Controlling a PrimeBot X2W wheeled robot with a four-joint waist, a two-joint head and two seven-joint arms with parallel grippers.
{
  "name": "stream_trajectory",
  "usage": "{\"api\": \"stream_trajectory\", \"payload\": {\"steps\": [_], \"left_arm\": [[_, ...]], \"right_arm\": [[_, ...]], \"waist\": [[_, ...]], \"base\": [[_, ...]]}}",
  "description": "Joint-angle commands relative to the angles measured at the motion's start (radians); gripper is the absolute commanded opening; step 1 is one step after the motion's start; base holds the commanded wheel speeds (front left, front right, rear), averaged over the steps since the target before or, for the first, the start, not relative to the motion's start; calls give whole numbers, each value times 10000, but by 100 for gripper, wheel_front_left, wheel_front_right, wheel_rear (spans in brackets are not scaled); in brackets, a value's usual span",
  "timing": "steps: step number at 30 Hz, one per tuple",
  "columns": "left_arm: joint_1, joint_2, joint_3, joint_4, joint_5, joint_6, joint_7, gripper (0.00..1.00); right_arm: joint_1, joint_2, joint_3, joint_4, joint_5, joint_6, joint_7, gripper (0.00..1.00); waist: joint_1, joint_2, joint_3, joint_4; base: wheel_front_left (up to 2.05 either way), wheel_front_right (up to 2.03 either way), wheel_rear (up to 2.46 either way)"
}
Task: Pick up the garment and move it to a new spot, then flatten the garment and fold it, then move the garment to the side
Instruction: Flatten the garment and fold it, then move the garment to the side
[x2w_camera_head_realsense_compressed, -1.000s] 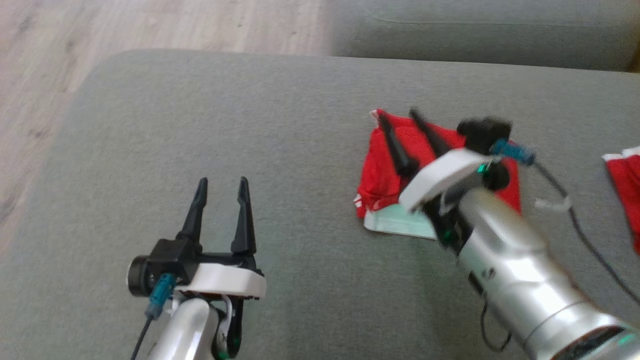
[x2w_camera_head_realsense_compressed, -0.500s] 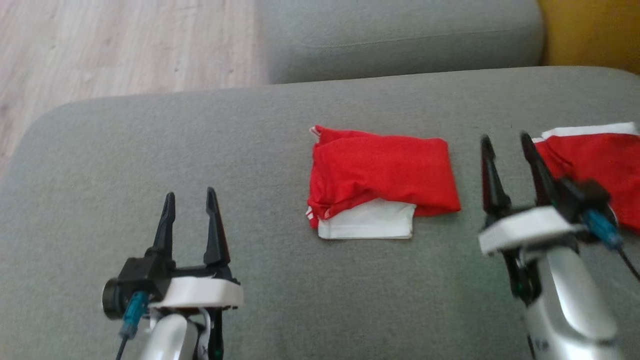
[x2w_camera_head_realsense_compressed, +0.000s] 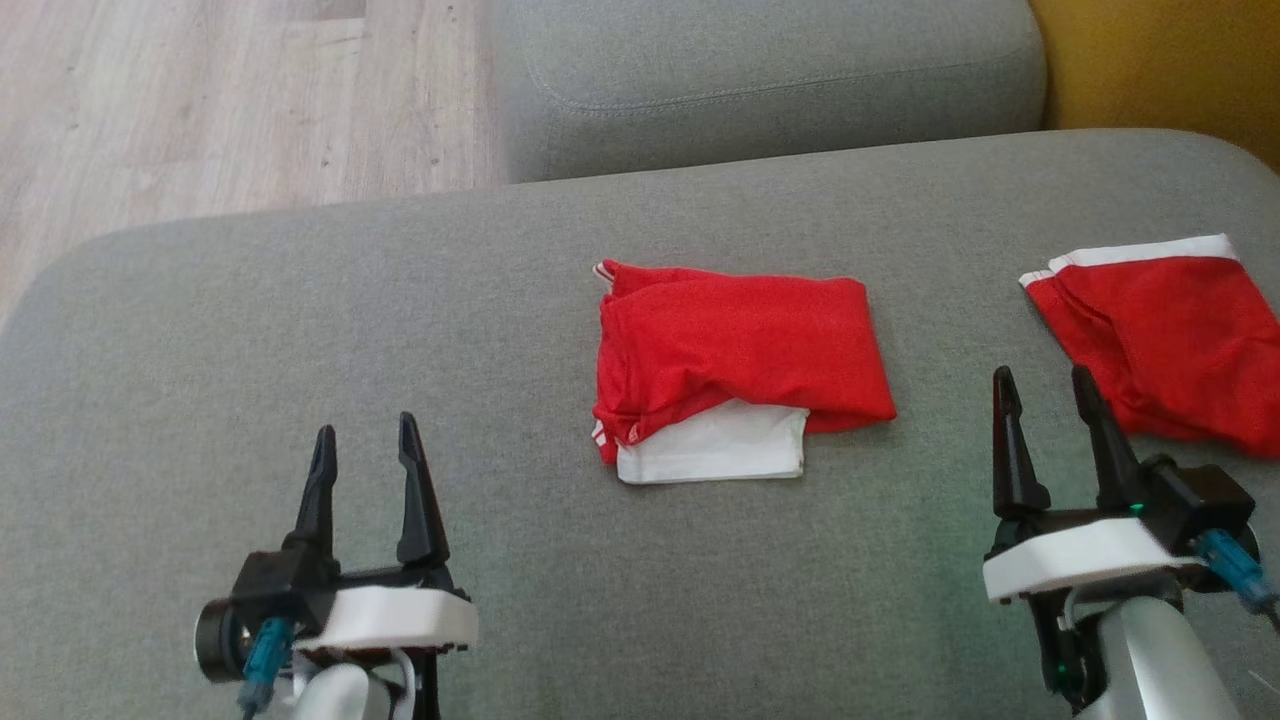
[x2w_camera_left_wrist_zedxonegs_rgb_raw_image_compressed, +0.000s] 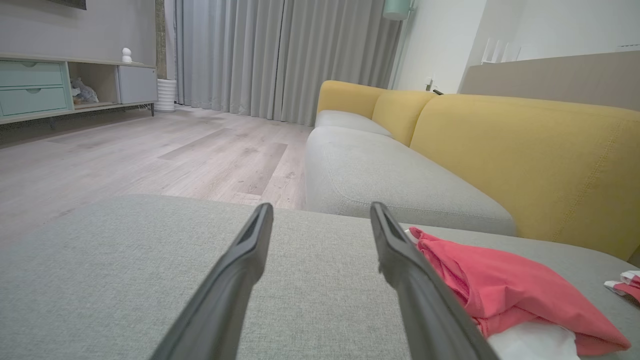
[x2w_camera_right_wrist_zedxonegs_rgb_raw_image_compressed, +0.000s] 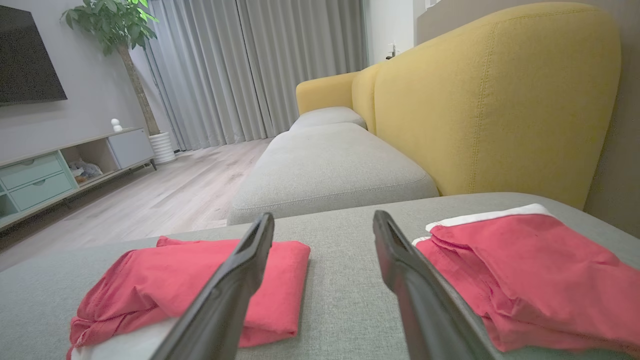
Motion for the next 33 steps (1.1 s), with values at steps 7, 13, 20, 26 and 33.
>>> {"api": "stream_trajectory", "payload": {"steps": [7, 13, 20, 26, 33], "left_arm": [[-371, 17, 183, -227, 55, -29, -95, 100], [-669, 17, -80, -236, 16, -83, -95, 100], [-1252, 17, -334, -396, -8, -170, -95, 100], [-1557, 16, -636, -249, -86, -208, -95, 100], [-1733, 16, -765, -155, -177, -178, -95, 100]], "right_arm": [[-333, -24, 172, -391, 152, -7, -108, 100], [-649, -24, 34, -271, 99, -7, -108, 100], [-1905, -24, 144, 741, -130, -7, 466, 100], [-3321, -24, -246, 2956, 5, -7, 1442, 100], [-4437, -24, -308, 5452, 14, -7, 2093, 100]], "waist": [[0, 0, 53, 96], [0, 0, 577, 427], [0, 0, 1589, 982], [0, 0, 2043, 1428], [0, 0, 2175, 1731]], "base": [[0, 0, 0], [0, 0, 0], [0, 0, 0], [0, 0, 0], [0, 0, 0]]}}
